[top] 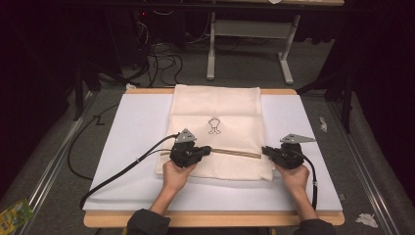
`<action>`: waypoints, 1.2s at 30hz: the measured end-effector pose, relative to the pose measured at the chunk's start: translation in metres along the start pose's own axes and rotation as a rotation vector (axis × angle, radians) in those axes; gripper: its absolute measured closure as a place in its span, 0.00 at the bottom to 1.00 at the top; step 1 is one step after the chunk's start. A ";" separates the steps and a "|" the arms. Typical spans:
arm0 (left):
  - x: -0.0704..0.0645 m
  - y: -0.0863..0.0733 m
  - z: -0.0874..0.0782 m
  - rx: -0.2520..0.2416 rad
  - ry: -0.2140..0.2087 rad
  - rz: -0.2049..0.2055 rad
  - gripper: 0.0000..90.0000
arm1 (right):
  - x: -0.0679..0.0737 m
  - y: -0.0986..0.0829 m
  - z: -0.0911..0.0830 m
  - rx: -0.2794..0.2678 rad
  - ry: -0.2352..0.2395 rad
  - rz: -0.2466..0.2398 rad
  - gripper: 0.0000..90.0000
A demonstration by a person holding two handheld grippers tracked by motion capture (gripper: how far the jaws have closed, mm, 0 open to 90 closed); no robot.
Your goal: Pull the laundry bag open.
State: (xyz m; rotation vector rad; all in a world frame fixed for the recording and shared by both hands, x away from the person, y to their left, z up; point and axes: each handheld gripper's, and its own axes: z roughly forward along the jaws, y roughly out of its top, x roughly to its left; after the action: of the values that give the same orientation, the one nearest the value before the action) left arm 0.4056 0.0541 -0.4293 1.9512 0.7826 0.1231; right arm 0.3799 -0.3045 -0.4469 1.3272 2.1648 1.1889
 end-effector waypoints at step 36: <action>0.026 -0.010 -0.040 -0.053 0.050 -0.057 0.97 | -0.003 0.000 0.000 0.010 -0.010 0.007 0.98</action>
State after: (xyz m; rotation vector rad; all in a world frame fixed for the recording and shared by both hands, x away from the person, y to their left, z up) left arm 0.4053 0.1023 -0.4235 1.8806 0.8588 0.1566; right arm 0.3809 -0.3069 -0.4474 1.3438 2.1637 1.1727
